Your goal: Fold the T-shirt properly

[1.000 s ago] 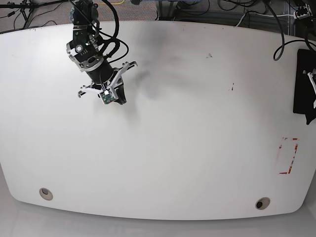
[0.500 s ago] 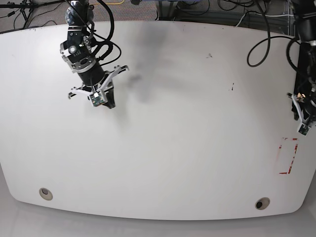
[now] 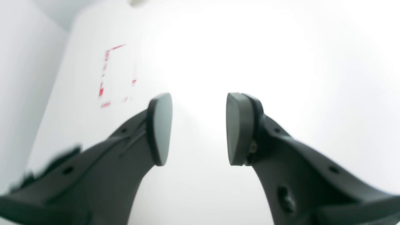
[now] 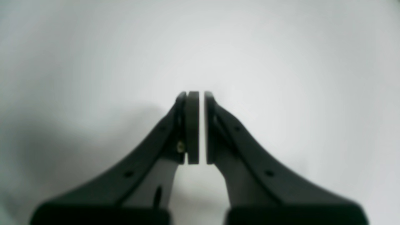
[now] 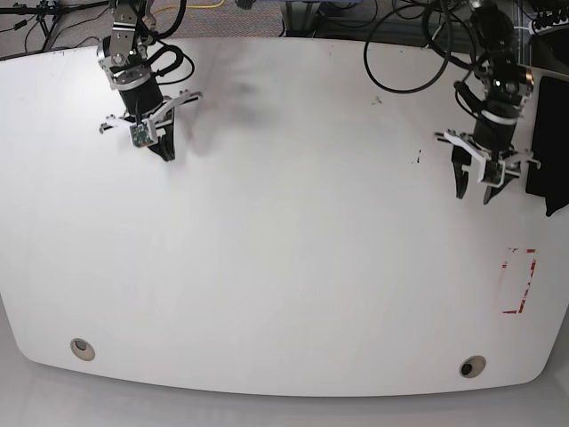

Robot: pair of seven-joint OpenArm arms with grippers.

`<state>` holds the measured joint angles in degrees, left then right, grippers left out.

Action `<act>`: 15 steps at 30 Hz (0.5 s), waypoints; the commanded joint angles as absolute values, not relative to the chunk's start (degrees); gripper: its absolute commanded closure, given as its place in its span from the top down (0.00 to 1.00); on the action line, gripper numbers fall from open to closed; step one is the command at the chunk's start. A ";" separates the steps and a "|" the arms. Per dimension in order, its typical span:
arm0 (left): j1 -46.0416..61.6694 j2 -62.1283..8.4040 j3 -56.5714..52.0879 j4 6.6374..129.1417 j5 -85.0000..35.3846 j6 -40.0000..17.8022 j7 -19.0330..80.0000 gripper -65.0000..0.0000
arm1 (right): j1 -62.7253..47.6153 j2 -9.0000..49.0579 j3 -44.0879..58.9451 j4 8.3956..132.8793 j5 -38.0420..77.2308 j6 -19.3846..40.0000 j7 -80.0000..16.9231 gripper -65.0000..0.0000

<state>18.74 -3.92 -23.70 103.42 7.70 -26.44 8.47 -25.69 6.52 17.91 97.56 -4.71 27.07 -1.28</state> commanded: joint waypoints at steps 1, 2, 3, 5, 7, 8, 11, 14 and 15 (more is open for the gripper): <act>22.73 -1.19 -23.34 107.74 7.08 -26.51 7.16 0.40 | -28.35 6.90 18.42 98.51 -4.00 27.21 1.36 0.03; 25.36 0.40 -23.08 109.05 7.08 -26.51 7.16 0.40 | -29.67 6.90 18.42 98.51 -4.00 27.21 2.15 0.03; 27.47 1.63 -22.81 110.02 7.08 -26.51 7.08 0.40 | -30.90 6.90 18.42 98.51 -3.91 27.21 2.77 0.03; 32.31 4.35 -22.64 112.66 6.99 -26.51 7.08 0.40 | -34.42 6.81 18.51 98.59 -1.98 27.21 4.09 0.03; 37.23 7.52 -21.67 114.42 6.99 -26.51 7.08 0.40 | -37.76 6.81 18.86 99.30 1.27 27.30 5.05 0.03; 39.25 8.66 -21.23 114.95 6.90 -26.51 7.08 0.40 | -39.16 6.90 18.86 99.74 2.51 27.30 5.23 0.03; 46.81 9.00 -19.12 115.47 6.90 -26.51 6.99 0.40 | -44.00 6.90 18.77 101.67 5.41 27.30 5.58 0.03; 53.23 9.00 -16.75 115.47 6.90 -26.51 6.99 0.40 | -48.92 6.90 18.77 103.69 6.37 27.30 5.67 0.03; 55.60 9.00 -15.96 115.47 6.90 -26.51 6.90 0.40 | -50.77 6.90 18.77 104.22 6.46 27.30 5.67 0.03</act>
